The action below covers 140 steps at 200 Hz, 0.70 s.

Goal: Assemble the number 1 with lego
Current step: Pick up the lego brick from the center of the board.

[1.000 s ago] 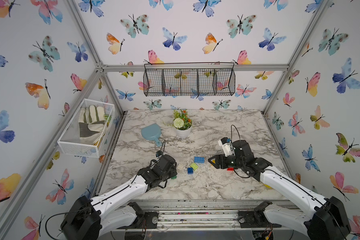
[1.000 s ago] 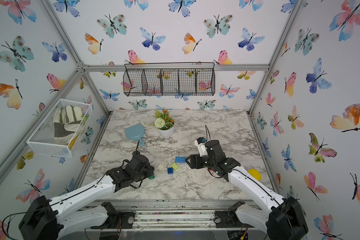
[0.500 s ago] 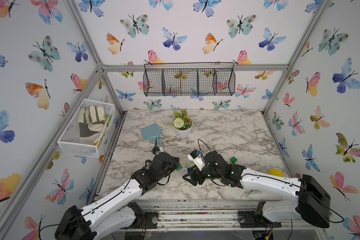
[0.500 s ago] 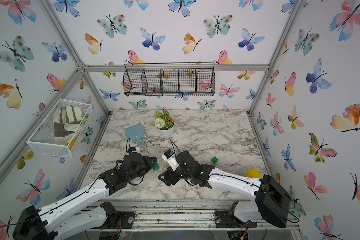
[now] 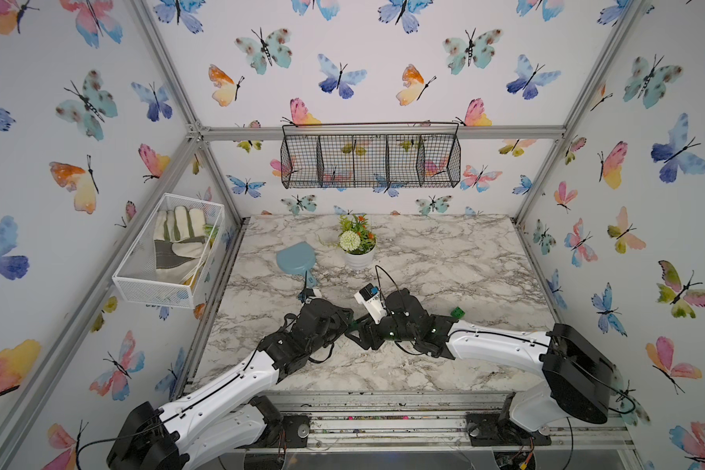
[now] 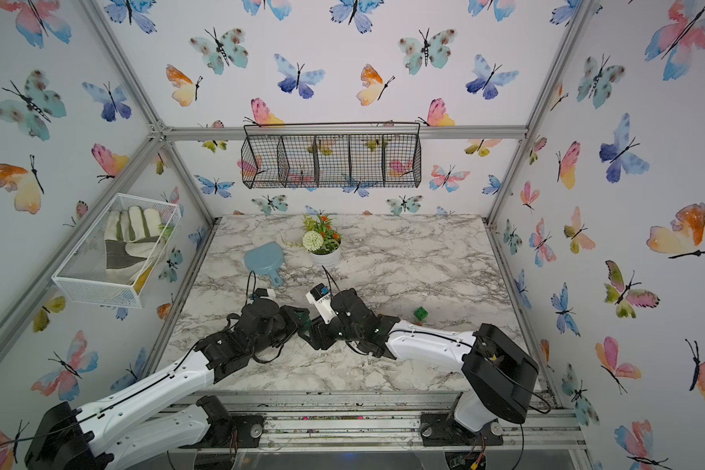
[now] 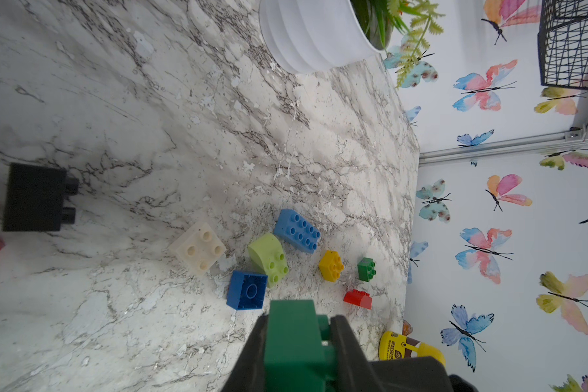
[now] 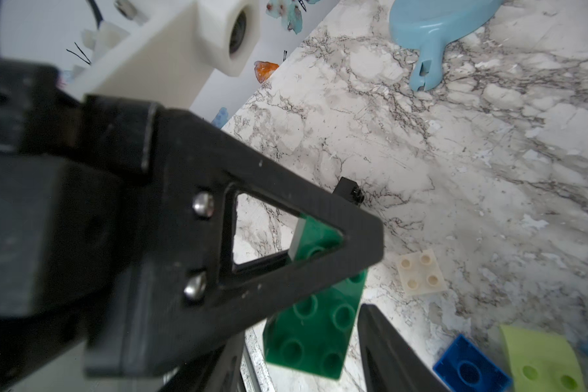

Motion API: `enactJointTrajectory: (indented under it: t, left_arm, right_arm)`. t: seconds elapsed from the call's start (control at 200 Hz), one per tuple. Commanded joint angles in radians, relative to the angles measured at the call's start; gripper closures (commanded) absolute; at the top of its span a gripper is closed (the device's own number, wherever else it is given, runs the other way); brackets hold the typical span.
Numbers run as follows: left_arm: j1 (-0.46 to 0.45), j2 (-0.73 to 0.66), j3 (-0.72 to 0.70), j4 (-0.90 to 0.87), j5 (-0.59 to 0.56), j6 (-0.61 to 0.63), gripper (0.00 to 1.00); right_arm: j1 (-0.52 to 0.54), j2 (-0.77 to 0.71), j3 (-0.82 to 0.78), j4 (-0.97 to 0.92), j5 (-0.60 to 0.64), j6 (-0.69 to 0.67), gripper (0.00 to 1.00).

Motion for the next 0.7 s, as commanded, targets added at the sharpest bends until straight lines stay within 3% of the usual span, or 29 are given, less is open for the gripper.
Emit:
enactJointTrajectory:
  t: [0.0, 0.305, 0.35, 0.425, 0.496, 0.546, 0.696]
  left_arm:
    - [0.001, -0.019, -0.013, 0.020, 0.017, 0.002, 0.78]
    - [0.001, -0.040, -0.022, 0.022, 0.024, 0.010, 0.76]
    - [0.001, -0.047, -0.024, 0.019, 0.021, 0.015, 0.65]
    - [0.001, -0.068, -0.017, -0.018, -0.015, 0.033, 0.28]
    - [0.001, -0.107, 0.005, -0.104, -0.102, 0.045, 0.08]
    - [0.002, -0.139, 0.015, -0.182, -0.176, 0.037, 0.02]
    - [0.015, -0.251, -0.037, -0.251, -0.289, 0.012, 0.01]
  right_arm:
    - [0.004, 0.023, 0.039, 0.036, 0.002, 0.007, 0.49]
    - [0.004, 0.045, 0.047, 0.045, -0.019, 0.010, 0.81]
    - [0.004, 0.040, 0.041, 0.043, -0.019, -0.003, 0.83]
    - [0.003, 0.018, 0.024, 0.017, -0.003, -0.049, 0.86]
    - [0.002, -0.025, -0.009, -0.030, 0.026, -0.137, 0.87]
    - [0.002, -0.068, -0.060, -0.041, 0.036, -0.231, 0.87]
    - [0.002, -0.187, -0.206, -0.120, -0.011, -0.655, 0.87]
